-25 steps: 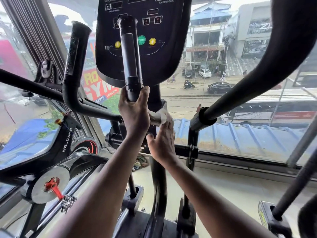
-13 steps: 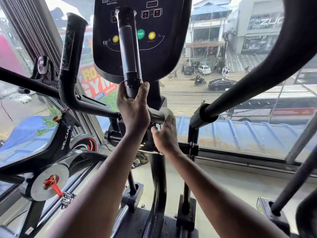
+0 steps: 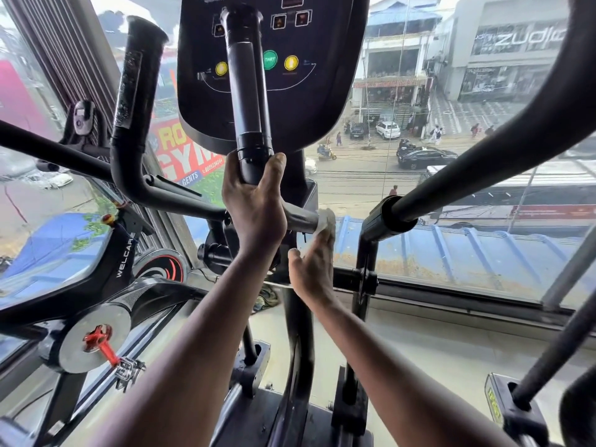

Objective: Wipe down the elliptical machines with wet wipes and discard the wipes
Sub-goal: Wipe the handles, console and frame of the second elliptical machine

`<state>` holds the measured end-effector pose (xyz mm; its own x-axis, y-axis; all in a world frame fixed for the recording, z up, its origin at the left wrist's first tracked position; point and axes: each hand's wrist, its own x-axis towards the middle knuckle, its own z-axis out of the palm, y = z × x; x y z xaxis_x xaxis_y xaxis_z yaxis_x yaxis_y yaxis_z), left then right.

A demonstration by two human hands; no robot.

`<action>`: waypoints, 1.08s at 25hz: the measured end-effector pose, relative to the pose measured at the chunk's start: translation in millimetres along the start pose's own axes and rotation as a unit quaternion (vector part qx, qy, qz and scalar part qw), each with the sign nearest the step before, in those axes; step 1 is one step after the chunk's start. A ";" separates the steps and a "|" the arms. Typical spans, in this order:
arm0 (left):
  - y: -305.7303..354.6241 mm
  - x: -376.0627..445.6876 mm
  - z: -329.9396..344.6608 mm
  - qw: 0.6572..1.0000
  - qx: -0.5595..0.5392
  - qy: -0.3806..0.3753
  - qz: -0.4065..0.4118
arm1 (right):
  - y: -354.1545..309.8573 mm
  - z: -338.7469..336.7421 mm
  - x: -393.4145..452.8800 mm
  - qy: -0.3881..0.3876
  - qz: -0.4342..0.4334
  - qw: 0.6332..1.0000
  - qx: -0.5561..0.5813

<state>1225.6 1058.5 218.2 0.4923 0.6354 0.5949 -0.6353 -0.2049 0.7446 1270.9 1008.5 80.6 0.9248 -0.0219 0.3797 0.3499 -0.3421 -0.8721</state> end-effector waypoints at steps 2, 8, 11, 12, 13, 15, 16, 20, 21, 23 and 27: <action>-0.2 0.4 0.3 1.000 0.003 -0.002 0.007 | 7.7 1.9 11.9 0.007 -0.024 1.000 0.003; -0.5 -0.1 0.4 1.000 0.014 0.002 0.025 | 25.2 -17.5 71.3 -0.150 0.203 0.937 0.242; -0.9 -0.1 -0.5 0.999 0.022 -0.005 0.023 | 30.9 -11.0 68.0 -0.142 0.280 0.892 0.324; -1.4 0.1 -1.0 0.999 0.028 -0.010 0.021 | 31.0 -7.6 67.2 -0.118 0.306 0.889 0.319; -1.6 0.4 -1.6 0.999 0.030 -0.015 0.021 | 24.2 -7.9 64.1 -0.086 0.320 0.897 0.293; -2.2 1.7 -2.3 0.999 0.026 -0.017 0.020 | 3.9 -11.0 54.0 -0.058 0.308 0.926 0.208; -1.8 2.0 -2.4 0.999 0.028 -0.015 0.015 | -6.2 -12.8 45.7 -0.052 0.267 0.950 0.155; -2.9 2.3 -4.1 0.999 0.034 -0.024 -0.003 | -42.1 -17.5 -7.1 -0.023 -0.043 0.999 -0.018; -1.7 2.6 -5.0 0.999 0.015 -0.035 -0.009 | -45.7 -18.6 -17.9 -0.021 -0.090 0.995 -0.039; -1.1 3.0 -8.2 0.997 -0.027 -0.068 -0.023 | -52.4 -25.6 -29.6 -0.021 -0.169 0.984 -0.047; 2.7 3.4 -13.5 0.982 -0.052 -0.138 -0.114 | -61.7 -41.2 -40.3 -0.037 -0.248 0.968 -0.006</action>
<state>1217.4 1070.2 218.1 0.7628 0.4265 0.4861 -0.5401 0.0067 0.8416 1206.0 991.8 131.8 0.6511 0.2145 0.7281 0.7529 -0.3042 -0.5836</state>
